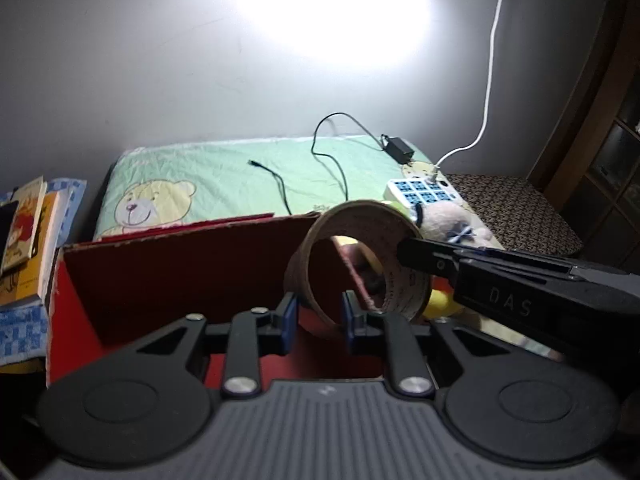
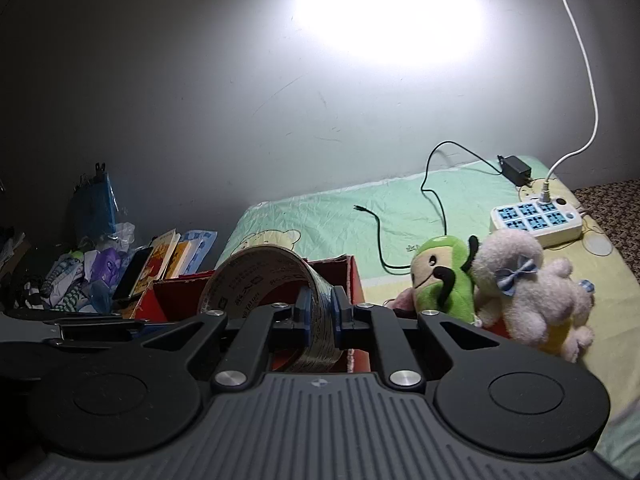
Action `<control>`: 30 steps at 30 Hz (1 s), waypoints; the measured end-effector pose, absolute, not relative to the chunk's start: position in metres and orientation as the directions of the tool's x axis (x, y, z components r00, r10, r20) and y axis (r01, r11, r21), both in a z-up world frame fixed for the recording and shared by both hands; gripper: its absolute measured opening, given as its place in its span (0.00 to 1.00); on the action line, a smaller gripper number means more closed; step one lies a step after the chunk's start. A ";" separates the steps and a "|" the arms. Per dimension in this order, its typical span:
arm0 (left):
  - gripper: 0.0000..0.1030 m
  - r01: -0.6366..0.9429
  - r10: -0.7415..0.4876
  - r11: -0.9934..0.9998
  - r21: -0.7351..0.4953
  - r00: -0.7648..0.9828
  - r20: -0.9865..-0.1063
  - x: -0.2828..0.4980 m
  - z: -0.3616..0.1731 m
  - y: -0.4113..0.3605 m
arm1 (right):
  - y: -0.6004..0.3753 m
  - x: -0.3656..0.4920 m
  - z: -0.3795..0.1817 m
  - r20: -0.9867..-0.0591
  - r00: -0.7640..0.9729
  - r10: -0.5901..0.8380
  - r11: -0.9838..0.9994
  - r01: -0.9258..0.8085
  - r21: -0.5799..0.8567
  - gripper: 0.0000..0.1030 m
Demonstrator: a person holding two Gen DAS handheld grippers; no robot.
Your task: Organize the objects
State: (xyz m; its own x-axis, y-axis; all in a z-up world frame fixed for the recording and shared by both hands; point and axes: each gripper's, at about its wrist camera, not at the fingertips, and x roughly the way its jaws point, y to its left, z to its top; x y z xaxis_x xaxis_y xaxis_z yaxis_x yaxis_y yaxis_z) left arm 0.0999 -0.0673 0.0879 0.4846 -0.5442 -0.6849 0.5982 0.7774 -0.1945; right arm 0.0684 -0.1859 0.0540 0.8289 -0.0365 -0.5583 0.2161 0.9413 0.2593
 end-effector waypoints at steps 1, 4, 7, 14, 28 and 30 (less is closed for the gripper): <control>0.16 0.583 -0.532 0.788 -0.198 0.482 -0.696 0.107 0.081 -0.065 | -0.184 0.078 0.049 -0.576 0.817 -0.028 0.944 0.211 0.254 0.11; 0.16 0.542 -0.504 0.812 -0.216 0.464 -0.729 0.126 0.062 -0.061 | -0.175 0.101 0.035 -0.619 0.785 -0.013 0.957 0.190 0.221 0.11; 0.16 0.511 -0.487 0.825 -0.241 0.428 -0.761 0.145 0.041 -0.060 | -0.168 0.120 0.022 -0.662 0.749 -0.016 0.968 0.178 0.179 0.11; 0.16 0.452 -0.446 0.851 -0.266 0.356 -0.821 0.178 0.001 -0.064 | -0.160 0.153 0.000 -0.746 0.665 -0.025 0.984 0.149 0.099 0.11; 0.13 0.386 -0.449 0.859 -0.336 0.254 -0.856 0.200 -0.020 -0.063 | -0.163 0.171 -0.012 -0.790 0.611 -0.053 0.988 0.149 0.050 0.15; 0.13 0.395 -0.450 0.857 -0.332 0.256 -0.855 0.200 -0.019 -0.064 | -0.165 0.170 -0.010 -0.782 0.620 -0.060 0.987 0.155 0.046 0.19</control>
State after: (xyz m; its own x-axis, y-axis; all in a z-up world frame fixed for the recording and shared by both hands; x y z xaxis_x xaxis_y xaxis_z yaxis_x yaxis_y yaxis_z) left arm 0.2001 -0.0637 -0.0188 0.2564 -0.4500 -0.8554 0.3947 0.8566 -0.3323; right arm 0.1701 -0.1647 -0.0103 0.6199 -0.0603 -0.7823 0.1546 0.9869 0.0464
